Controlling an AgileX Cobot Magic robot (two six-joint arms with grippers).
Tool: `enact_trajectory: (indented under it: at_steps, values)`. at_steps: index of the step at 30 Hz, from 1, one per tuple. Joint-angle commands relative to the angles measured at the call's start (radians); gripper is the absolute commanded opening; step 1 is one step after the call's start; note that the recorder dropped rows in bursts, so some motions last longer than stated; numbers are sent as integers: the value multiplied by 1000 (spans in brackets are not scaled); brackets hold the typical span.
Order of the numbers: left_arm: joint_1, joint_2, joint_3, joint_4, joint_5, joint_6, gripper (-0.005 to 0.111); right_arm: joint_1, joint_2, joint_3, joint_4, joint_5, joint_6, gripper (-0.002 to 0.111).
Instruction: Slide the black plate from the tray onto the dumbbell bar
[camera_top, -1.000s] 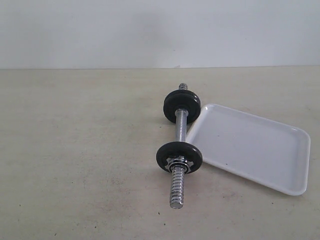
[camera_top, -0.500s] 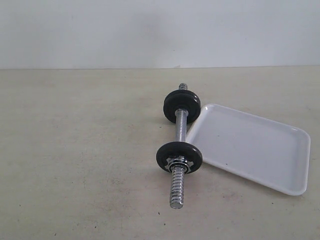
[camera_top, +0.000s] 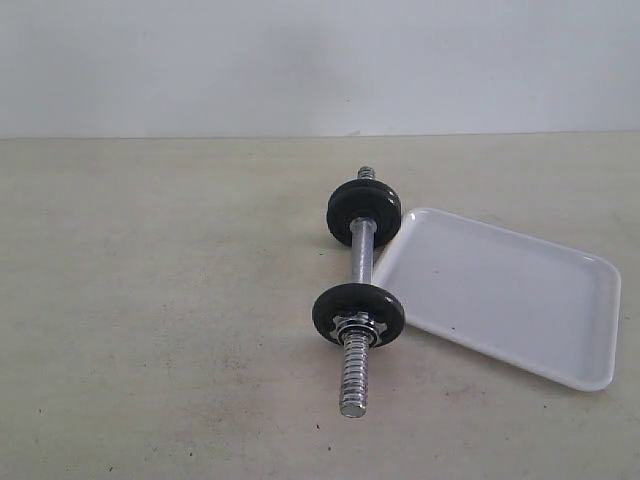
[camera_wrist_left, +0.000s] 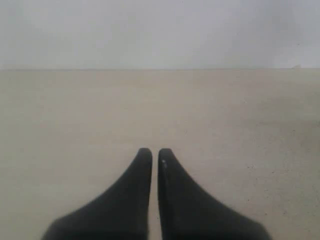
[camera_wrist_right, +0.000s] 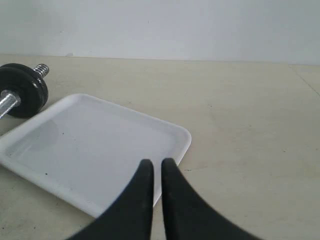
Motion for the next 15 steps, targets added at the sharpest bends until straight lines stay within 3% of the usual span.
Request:
enact_trajectory:
  at_steps: [1,15]
  values:
    - [2,-4,4,-8,5,6,4,-7,-5,0,-10,-12,-2,4]
    - [-28,-4,4,-8,3,6,4,-7,-5,0,-10,-12,-2,4]
